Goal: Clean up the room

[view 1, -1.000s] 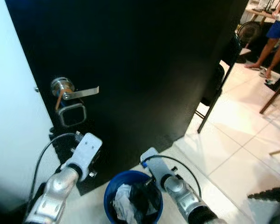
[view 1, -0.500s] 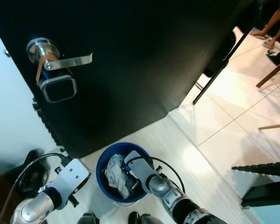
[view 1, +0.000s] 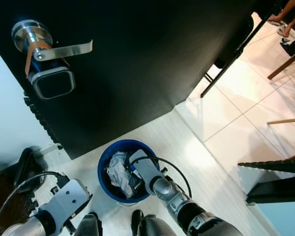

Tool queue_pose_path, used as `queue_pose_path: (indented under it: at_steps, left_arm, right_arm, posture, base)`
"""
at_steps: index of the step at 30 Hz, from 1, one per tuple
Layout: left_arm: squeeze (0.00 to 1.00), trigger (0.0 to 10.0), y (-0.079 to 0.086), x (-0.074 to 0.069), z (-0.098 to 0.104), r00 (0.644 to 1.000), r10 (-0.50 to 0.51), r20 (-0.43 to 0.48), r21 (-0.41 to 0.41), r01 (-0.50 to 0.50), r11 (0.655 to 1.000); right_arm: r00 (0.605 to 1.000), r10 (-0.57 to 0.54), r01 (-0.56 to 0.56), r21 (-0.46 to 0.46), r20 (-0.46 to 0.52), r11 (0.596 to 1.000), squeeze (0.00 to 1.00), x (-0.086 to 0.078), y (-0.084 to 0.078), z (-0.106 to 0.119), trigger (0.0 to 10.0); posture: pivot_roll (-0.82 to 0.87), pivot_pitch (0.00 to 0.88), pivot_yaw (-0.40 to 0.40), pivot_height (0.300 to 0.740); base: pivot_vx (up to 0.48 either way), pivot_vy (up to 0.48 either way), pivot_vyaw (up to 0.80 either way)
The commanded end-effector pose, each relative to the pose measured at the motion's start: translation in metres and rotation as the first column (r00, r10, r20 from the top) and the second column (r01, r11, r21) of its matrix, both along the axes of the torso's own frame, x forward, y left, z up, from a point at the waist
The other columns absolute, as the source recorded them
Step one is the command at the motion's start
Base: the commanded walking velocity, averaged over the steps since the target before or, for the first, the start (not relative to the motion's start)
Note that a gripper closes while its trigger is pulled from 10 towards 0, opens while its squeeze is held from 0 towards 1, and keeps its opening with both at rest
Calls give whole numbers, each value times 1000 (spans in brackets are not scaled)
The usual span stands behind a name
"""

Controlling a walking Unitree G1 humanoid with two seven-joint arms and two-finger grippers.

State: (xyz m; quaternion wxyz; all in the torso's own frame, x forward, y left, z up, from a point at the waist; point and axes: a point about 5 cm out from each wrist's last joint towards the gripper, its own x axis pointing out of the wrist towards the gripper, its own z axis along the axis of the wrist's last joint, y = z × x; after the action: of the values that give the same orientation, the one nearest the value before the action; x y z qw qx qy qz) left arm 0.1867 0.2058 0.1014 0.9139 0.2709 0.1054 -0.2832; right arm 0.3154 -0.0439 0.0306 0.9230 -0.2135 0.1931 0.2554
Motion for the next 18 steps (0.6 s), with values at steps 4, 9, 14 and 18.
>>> queue_pose_path:
  at_steps: [4,9,14,18]
  left_arm:
    - [0,10000,-3,-8,-4,999,-25,-48,5,26,1000]
    - [0,10000,-3,-6,-3,998,-29,-47,8,29,1000]
    - [0,10000,-1,2,-3,1000,-8,-25,33,9,999]
    - [0,10000,-3,31,1,984,177,29,-65,-175,982]
  right_arm:
    - [999,-41,42,13,-22,999,1000,-4,-5,-7,10000]
    - [999,-34,34,-3,4,999,0,-3,-4,-5,10000]
    - [997,-65,64,11,30,998,0,0,-6,-2,10000]
    - [990,-140,138,83,19,987,0,7,-20,3,10000]
  posture:
    - [214,410,-195,740]
    - [217,405,-189,740]
    - [213,375,-186,740]
    - [198,279,-167,740]
  base:
    - [0,0,0]
    - [0,0,0]
    - [0,0,0]
    - [0,0,0]
